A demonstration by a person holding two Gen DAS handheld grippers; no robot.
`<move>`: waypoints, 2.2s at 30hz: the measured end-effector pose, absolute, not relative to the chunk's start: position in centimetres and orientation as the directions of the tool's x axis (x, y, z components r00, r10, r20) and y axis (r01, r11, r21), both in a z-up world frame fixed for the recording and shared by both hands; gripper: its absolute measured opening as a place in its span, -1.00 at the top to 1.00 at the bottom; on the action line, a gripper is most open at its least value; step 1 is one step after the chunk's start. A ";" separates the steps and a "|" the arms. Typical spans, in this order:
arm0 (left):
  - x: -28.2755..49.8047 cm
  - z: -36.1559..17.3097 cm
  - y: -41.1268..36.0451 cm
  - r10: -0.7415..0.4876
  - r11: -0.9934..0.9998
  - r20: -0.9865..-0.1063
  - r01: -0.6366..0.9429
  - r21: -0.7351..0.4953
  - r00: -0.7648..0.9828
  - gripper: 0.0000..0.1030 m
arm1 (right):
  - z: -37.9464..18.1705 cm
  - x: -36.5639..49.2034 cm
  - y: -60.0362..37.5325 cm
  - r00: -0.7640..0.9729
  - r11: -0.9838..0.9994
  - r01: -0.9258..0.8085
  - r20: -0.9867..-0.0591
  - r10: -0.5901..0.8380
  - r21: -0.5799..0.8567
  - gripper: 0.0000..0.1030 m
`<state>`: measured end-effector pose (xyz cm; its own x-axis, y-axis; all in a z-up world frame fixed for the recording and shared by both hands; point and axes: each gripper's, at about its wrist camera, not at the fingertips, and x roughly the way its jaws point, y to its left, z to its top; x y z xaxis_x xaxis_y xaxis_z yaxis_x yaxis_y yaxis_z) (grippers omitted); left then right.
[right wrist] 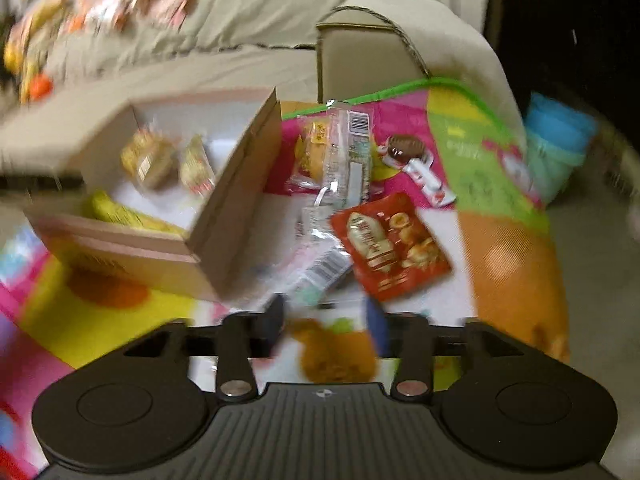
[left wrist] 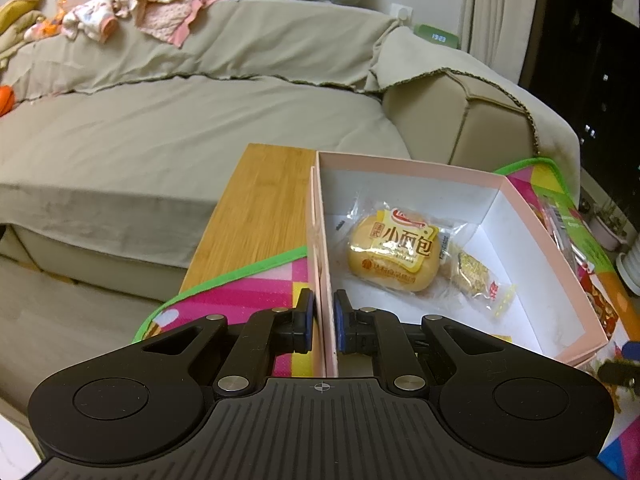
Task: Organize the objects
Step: 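Grasp the clear wrapped sweet with the barcode using the right gripper, then drop the clear wrapped sweet into the pink box with the right gripper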
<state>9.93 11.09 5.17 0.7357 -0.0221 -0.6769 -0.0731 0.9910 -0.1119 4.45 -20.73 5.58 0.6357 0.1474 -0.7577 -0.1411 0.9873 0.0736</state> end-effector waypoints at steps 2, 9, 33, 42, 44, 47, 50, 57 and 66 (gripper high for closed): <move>9.9 5.2 11.1 -0.022 0.991 -0.677 -0.072 -0.110 0.736 0.75 | 5.4 4.4 -20.5 0.624 0.980 -0.125 -0.756 0.198 0.154 -0.42; 9.9 5.1 11.1 -0.026 0.991 -0.686 -0.069 -0.111 0.727 0.75 | 3.0 4.6 -15.3 0.625 0.981 -0.191 -0.768 0.138 0.022 -0.34; 9.9 5.4 11.1 -0.009 0.992 -0.685 -0.077 -0.095 0.728 0.76 | 2.8 4.6 -18.1 0.702 0.979 -0.160 -0.711 0.025 -0.124 -0.11; 10.3 4.8 11.1 -0.003 0.991 -0.699 -0.093 -0.099 0.715 0.77 | 4.0 2.1 -19.9 0.664 0.985 -0.171 -0.736 0.129 0.018 0.30; 10.2 4.8 11.3 -0.013 0.990 -0.697 -0.091 -0.112 0.717 0.77 | 4.9 1.3 -20.1 0.672 0.983 -0.181 -0.727 0.140 0.022 0.31; 10.2 4.7 11.4 -0.020 0.989 -0.695 -0.086 -0.117 0.719 0.77 | 7.4 0.3 -20.1 0.708 0.980 -0.199 -0.688 0.161 0.024 0.31; 10.1 4.8 11.5 -0.029 0.988 -0.696 -0.085 -0.129 0.718 0.76 | 10.0 -0.2 -19.8 0.749 0.976 -0.217 -0.636 0.187 0.031 0.31; 10.1 4.7 11.4 -0.033 0.988 -0.691 -0.079 -0.129 0.722 0.76 | 14.7 0.5 -17.6 0.806 0.954 -0.297 -0.523 0.277 0.048 0.30; 10.1 4.7 11.4 -0.035 0.989 -0.693 -0.075 -0.128 0.720 0.75 | 14.7 5.9 -11.6 0.761 0.900 -0.430 -0.507 0.405 0.073 0.30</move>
<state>10.14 11.36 4.67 0.7201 -0.0354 -0.6929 -0.0747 0.9889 -0.1283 5.87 -11.55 14.69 0.7614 0.4046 -0.5065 -0.4297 0.9000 0.0730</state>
